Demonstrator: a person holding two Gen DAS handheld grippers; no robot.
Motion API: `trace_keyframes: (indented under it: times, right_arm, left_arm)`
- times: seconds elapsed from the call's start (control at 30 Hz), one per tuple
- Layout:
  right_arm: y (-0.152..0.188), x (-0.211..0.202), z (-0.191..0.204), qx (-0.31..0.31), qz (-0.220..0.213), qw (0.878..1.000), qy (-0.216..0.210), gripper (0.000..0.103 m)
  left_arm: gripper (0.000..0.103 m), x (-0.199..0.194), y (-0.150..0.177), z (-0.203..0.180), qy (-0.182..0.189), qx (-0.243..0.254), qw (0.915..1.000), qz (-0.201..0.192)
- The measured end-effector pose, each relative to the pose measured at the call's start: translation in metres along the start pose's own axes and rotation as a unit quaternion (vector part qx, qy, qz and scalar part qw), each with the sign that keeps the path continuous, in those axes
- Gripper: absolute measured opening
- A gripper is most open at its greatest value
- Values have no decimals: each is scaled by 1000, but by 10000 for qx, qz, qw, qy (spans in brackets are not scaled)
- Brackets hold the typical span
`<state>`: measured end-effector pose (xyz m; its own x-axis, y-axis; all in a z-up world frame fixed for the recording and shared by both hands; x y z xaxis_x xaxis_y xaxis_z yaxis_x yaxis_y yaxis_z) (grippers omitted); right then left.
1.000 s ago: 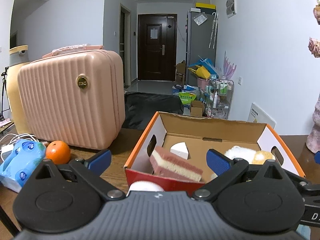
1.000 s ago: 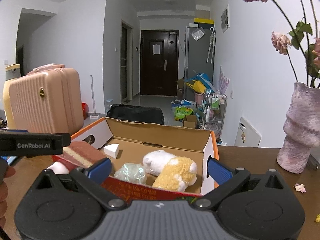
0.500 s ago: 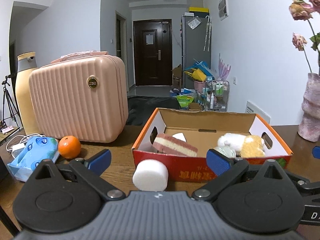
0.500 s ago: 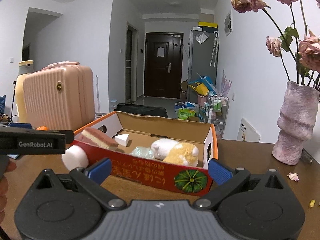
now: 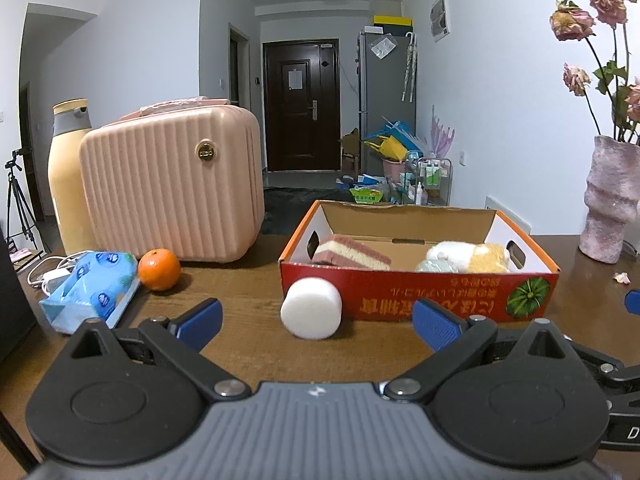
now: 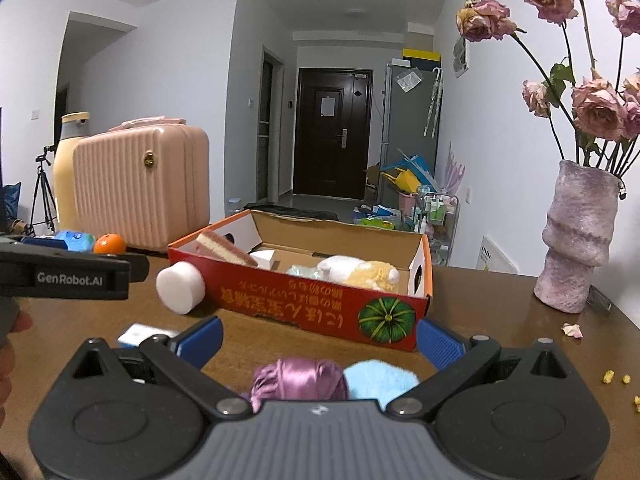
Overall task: Organize soft objects
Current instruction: 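Withdraw both tools from the box back toward the items on the table, then grasp the purple woven cloth with the right tool while the left tool approaches the headband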
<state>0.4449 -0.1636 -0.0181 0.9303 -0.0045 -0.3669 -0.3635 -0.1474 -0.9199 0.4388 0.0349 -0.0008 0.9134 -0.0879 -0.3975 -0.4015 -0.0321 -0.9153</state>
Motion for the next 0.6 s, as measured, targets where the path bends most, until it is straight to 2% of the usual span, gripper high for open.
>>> trace_keyframes:
  times: [0.6]
  right_arm:
    - [31, -61, 4, -3, -85, 10000, -46, 103]
  left_arm:
    - [103, -64, 40, 2, 177, 70, 9998, 58]
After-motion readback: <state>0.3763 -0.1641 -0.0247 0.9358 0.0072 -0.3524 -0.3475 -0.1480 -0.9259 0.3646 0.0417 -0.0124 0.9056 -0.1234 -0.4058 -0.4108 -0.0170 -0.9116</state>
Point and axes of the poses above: each gripper's, at about its wrist camera, not at the fingertips, and x roughly the way its jaws point, z to its left, y to its underside, the point moved 6 cm from there along x, roughly the way its jaws point, and after that the axes turned 14 degrees about y, right-handed, at the moved point
